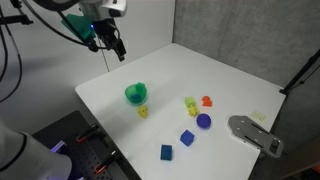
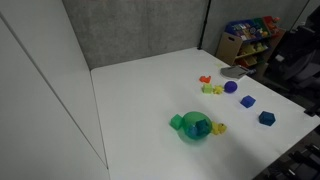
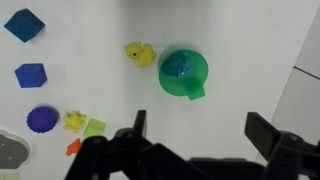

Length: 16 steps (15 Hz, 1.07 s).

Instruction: Remove the dark green toy from the bowl and put it on the blue block at the back

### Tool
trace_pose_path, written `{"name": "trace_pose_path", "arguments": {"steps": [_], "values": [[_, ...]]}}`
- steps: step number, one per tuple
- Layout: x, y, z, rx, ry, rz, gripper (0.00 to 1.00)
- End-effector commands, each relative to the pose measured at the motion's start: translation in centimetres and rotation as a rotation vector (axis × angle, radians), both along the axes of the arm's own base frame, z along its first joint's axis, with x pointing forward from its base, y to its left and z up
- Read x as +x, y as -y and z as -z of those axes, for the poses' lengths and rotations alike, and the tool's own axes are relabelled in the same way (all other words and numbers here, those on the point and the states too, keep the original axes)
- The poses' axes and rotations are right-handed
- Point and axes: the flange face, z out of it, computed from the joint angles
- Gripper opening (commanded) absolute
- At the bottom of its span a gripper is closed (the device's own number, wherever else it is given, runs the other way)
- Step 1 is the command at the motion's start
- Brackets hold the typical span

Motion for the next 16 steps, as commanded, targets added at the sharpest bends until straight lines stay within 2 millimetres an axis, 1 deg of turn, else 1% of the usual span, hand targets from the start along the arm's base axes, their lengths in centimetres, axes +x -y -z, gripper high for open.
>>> {"name": "trace_pose_path", "arguments": {"steps": [1,4,6,12,16], "values": [[3.6,-3.2,2.7,0.01,-0.023,0.006,1.0],[5.3,-4.9,6.0,0.0,-0.024,0.011,1.0],[6.3,-5.6,8.3,-0.013,-0.032,0.027,1.0],[8.2,-6.8,15.3,-0.073,-0.111,0.055,1.0],[9.2,-7.2,19.2,-0.12,-0.159,0.054,1.0]]}}
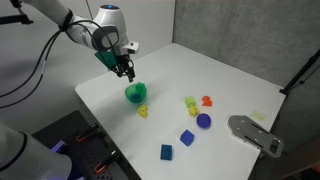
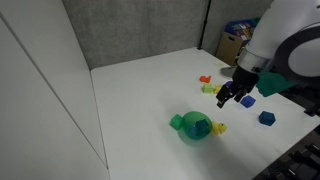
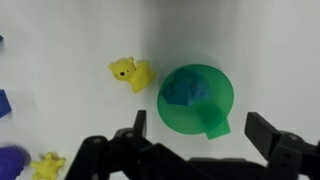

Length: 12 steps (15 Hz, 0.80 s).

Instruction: Remove the dark green toy from the bowl and put it on the blue block at the back

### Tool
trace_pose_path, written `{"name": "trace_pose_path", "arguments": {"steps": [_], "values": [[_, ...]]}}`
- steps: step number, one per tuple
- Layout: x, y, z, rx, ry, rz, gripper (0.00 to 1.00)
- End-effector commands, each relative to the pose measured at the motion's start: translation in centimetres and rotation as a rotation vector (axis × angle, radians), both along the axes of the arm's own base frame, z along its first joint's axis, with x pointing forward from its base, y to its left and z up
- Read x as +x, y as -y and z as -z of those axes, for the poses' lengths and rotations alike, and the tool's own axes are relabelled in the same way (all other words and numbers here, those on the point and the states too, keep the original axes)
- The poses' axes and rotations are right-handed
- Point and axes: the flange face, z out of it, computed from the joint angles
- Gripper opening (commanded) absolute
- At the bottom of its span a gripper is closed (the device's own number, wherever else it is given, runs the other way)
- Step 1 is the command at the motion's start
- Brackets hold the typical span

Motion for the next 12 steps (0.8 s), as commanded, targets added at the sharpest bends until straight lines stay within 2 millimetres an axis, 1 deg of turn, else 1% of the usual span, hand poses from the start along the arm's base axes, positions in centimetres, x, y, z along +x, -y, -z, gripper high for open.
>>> {"name": "trace_pose_path", "arguments": {"steps": [1,4,12], "values": [[1.6,-0.6,2.7,-0.034,-0.027,0.011,1.0],[1.9,-1.0,4.9,-0.058,-0.056,0.004,1.0],[2.6,-2.1,10.1,-0.107,-0.06,-0.025,1.0]]}}
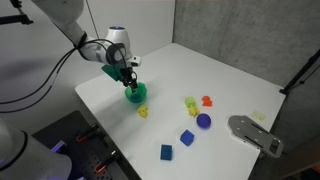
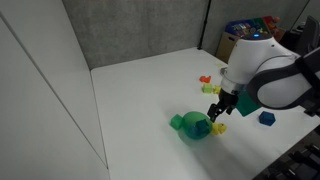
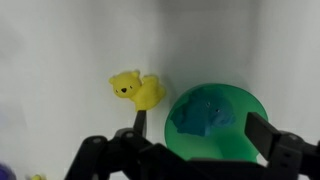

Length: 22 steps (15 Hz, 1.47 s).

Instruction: Remove the dark green toy from the bowl and put it on the blue block at the back

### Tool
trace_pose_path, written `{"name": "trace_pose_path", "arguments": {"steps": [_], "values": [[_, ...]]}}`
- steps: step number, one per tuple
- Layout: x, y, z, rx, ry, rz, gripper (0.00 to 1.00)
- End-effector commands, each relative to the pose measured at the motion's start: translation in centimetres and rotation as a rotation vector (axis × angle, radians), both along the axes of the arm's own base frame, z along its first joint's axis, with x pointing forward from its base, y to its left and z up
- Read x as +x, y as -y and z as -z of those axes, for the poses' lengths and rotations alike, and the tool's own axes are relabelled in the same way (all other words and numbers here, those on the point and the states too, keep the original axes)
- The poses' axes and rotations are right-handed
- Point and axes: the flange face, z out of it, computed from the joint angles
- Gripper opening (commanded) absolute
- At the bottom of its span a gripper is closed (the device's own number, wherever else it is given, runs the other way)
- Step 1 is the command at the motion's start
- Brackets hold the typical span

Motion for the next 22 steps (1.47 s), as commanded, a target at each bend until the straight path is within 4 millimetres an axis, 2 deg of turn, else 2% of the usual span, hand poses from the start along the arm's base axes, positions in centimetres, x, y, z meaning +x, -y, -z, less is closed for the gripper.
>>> {"name": "trace_pose_path", "arguments": {"steps": [1,3,4,5,13,22], "values": [[1.3,-0.8,2.2,-0.016,0.007,0.001,1.0],[1.6,-1.1,3.4,-0.027,0.003,-0.01,1.0],[1.7,-1.1,3.5,-0.035,-0.006,-0.014,1.0],[0.7,-0.8,3.1,-0.012,-0.015,-0.017,1.0],[0.9,-1.1,4.4,0.017,0.03,-0.086,1.0],[1.9,-1.3,5.7,-0.006,0.135,-0.405,1.0]]}}
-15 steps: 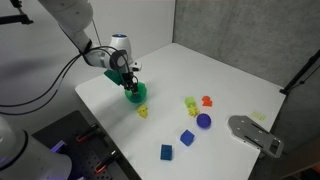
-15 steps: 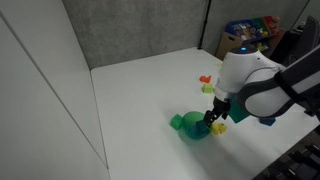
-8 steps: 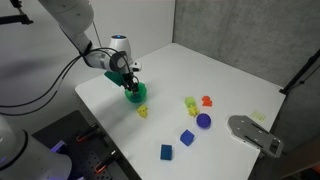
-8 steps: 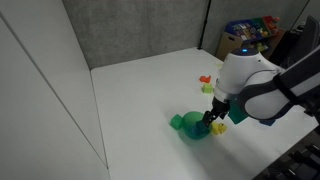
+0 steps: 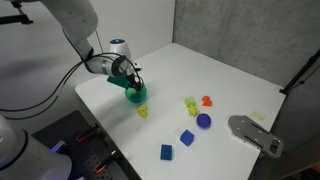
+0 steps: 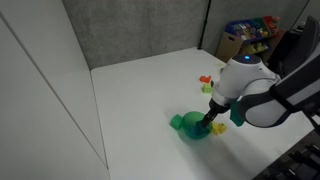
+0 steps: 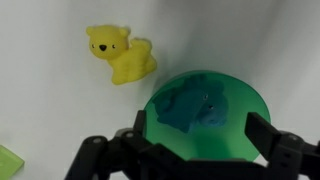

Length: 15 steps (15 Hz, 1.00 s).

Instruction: Remove the dark green toy from the bowl and put it on the blue block at the back

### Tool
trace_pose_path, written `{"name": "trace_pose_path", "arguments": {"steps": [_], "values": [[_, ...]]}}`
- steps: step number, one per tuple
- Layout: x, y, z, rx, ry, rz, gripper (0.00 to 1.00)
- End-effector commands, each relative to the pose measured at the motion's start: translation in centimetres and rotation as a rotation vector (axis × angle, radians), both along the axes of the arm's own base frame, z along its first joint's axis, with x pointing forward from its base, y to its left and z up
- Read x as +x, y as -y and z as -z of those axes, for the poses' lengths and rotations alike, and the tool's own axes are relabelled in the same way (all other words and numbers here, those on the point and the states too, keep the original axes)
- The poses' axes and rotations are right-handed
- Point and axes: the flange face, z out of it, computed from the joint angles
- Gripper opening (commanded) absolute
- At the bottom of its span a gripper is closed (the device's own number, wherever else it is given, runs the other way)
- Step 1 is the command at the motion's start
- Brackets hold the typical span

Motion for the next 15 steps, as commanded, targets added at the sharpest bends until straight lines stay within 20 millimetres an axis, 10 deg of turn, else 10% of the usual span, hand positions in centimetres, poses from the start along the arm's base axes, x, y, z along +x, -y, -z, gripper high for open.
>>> {"name": "trace_pose_path", "arguments": {"steps": [1,15], "values": [[0.7,0.1,0.3,-0.027,0.048,-0.128,1.0],[1.4,-0.6,4.9,-0.03,0.125,-0.375,1.0]]}}
